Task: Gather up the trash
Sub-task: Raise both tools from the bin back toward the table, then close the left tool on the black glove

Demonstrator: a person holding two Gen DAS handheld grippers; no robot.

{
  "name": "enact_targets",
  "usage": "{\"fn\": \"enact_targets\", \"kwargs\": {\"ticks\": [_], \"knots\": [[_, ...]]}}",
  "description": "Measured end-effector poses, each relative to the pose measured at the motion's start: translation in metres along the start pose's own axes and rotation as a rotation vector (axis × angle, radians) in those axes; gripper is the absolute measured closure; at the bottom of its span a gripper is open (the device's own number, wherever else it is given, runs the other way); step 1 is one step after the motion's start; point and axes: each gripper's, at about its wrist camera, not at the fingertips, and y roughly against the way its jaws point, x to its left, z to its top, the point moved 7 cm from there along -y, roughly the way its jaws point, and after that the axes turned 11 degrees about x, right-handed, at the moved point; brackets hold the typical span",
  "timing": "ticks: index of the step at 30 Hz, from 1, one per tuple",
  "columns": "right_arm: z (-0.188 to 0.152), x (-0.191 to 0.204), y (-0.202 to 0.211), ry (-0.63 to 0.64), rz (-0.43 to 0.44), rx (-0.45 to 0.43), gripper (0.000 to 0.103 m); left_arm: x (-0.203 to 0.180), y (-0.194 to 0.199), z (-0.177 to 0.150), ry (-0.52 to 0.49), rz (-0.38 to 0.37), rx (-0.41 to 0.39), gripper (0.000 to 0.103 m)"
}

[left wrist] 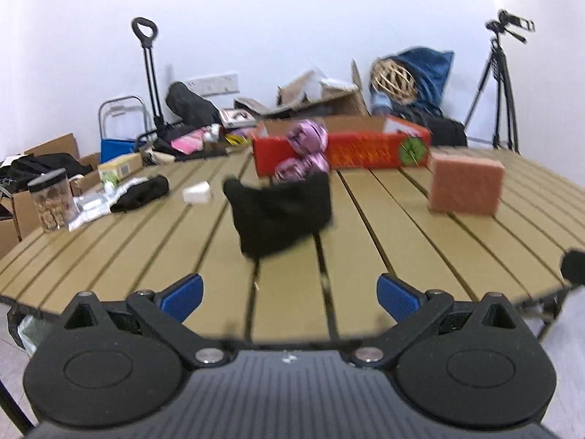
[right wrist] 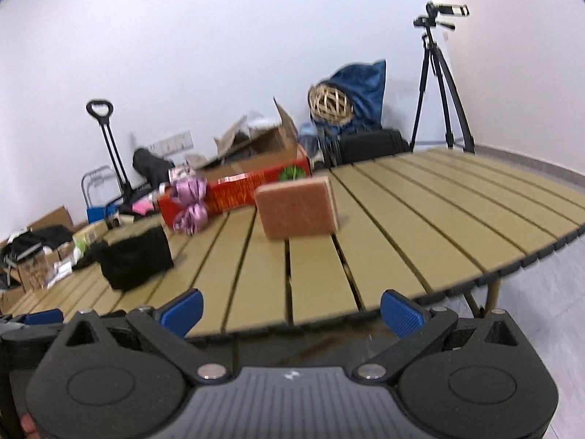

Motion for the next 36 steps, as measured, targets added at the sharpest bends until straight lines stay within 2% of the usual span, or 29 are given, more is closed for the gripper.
{"fn": "enact_targets", "kwargs": {"ticks": [8, 15, 27, 30, 32, 35, 36], "knots": [[0.008, 0.017, -0.019, 0.076, -0.024, -0.039, 0.000, 0.020, -0.035, 0.040, 0.044, 0.052, -0.007, 0.000], [0.017, 0.021, -0.041, 0.125, -0.048, -0.063, 0.000, 0.023, -0.061, 0.059, 0.060, 0.019, -0.002, 0.000], [0.020, 0.036, -0.082, 0.178, -0.077, -0.065, 0.000, 0.029, -0.092, 0.069, 0.075, -0.051, 0.020, 0.001], [0.018, 0.039, -0.085, 0.174, -0.081, -0.061, 0.000, 0.029, -0.094, 0.067, 0.078, -0.070, 0.036, 0.013], [0.016, 0.040, -0.085, 0.174, -0.082, -0.065, 0.000, 0.028, -0.095, 0.066, 0.073, -0.084, 0.045, 0.026], [0.014, 0.043, -0.083, 0.179, -0.083, -0.071, 0.000, 0.028, -0.096, 0.065, 0.074, -0.121, 0.058, 0.062], [0.013, 0.043, -0.083, 0.180, -0.084, -0.072, 0.000, 0.028, -0.096, 0.065, 0.076, -0.131, 0.060, 0.067]]}}
